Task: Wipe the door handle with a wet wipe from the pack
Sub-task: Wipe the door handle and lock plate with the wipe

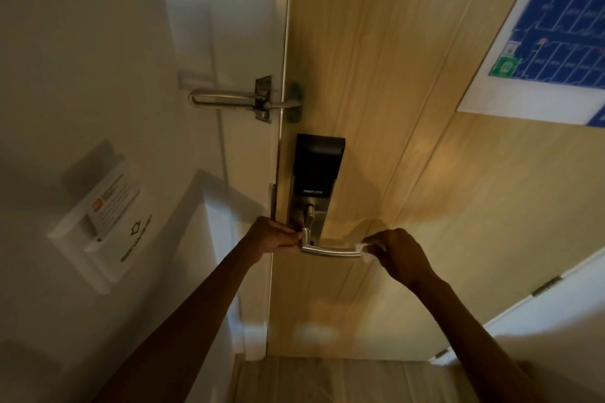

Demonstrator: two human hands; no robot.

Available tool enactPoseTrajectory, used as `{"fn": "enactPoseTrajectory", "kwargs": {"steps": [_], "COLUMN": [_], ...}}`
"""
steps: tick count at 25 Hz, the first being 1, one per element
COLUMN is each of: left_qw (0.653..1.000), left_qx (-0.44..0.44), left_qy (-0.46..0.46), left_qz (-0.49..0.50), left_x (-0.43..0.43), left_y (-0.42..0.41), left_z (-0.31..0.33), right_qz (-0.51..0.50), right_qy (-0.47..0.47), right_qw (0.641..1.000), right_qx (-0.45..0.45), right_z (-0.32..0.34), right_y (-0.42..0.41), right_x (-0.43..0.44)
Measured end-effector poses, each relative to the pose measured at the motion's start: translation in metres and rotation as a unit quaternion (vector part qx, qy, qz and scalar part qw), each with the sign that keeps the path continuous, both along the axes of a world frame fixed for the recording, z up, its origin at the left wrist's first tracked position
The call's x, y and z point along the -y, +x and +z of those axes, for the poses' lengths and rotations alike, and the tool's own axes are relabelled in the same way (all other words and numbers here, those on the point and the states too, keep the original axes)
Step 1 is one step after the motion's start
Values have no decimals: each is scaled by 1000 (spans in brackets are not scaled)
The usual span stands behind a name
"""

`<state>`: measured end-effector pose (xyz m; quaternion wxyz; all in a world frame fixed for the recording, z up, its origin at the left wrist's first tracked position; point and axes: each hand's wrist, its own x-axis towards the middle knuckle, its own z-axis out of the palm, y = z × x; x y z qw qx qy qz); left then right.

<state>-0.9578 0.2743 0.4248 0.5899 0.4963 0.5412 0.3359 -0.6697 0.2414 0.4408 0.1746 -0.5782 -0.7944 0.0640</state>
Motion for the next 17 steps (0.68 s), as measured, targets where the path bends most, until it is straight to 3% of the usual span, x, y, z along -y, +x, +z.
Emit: {"fn": "enactPoseTrajectory", "kwargs": {"steps": [3,5,8,10,12,17], "left_qw": [1000,998,993,993,990,991], "left_qx": [8,-5,-16,-2,-1,-60], "left_qy": [-19,-56,-114,-118,-124,-112], "left_qz": [-1,-9,-10,-21,-63,-48], "left_x": [-2,-1,-3,-7,-11,-14], "left_y": [0,-7,-30,-41,-37,-11], "left_z": [0,2,10,18,27,40], "right_qz": [-70,-105,-128,-116,-120,-56], "right_qy": [99,122,83,99,120,87], "right_qw": [979,965,963,972,977,983], "right_qx": [-165,-208,-222,-179,-133,-150], "right_z": [8,6,-17,-32,-40,-37], "right_y": [-33,-79,-134,-150,-151,-128], "right_x": [7,17,29,34,32,23]}}
